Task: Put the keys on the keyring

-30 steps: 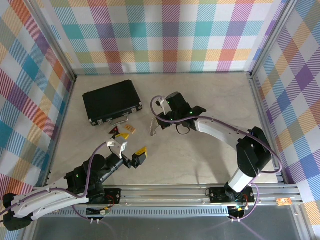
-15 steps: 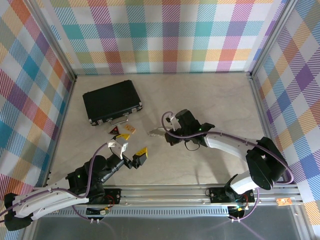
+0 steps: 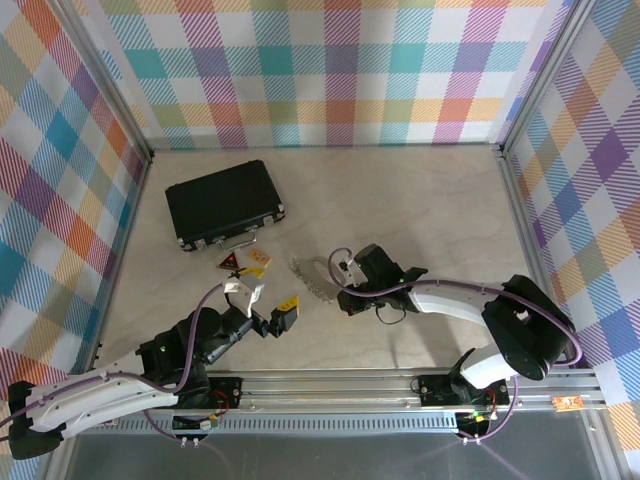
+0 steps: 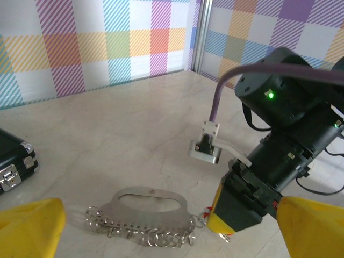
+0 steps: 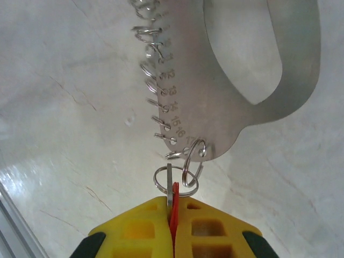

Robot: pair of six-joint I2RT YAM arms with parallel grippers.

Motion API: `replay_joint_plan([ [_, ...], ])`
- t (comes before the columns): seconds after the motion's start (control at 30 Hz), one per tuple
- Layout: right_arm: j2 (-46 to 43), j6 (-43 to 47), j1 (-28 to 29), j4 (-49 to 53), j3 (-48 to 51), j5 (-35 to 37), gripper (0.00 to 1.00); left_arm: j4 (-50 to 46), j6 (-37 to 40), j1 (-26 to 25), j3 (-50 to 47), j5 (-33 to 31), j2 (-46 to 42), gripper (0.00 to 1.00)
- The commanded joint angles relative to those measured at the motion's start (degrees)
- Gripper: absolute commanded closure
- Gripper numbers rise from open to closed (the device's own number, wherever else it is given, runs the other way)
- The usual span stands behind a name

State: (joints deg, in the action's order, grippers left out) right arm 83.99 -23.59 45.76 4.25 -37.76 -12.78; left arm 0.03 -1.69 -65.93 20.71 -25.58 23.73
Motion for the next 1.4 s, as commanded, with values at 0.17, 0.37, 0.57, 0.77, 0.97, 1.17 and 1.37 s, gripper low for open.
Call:
replay_joint_plan([
  [0.17, -2.62, -4.13, 3.23, -3.09, 3.39, -0.09, 1.00, 1.67, 2.09, -0.07, 1.95, -0.45, 1.24, 0.00],
  [0.37, -3.99, -5.34, 4.67, -2.11, 5.71, 0.23, 1.00, 0.77, 2.30, -0.07, 4.98, 1.09, 5.33, 0.00],
  [0.57, -6.45, -6.00, 4.78, -1.79, 8.12, 1.90, 1.00, 1.70, 2.23, -0.07, 4.72, 1.07, 5.88, 0.00],
  [0.77, -5.84, -6.71, 4.95, -3.16, 9.26, 2.38, 0.98, 2.70, 1.52, -0.06, 3.73, 1.60, 6.00, 0.00],
  [0.97, -6.10, -7.30, 5.04, -3.76, 10.88, 2.98, 0.98, 2.80, 1.68, -0.07, 3.22, 1.17, 5.54, 0.00],
  [1.17, -6.03, -7.47, 5.08, -3.89, 11.64, 3.49, 0.96, 3.40, 1.53, -0.07, 2.89, 1.06, 5.91, 0.00],
  [1.37, -6.78, -8.34, 5.10, -3.78, 12.77, 3.68, 0.93, 3.39, 2.02, -0.09, 3.55, 1.66, 6.68, 0.00],
])
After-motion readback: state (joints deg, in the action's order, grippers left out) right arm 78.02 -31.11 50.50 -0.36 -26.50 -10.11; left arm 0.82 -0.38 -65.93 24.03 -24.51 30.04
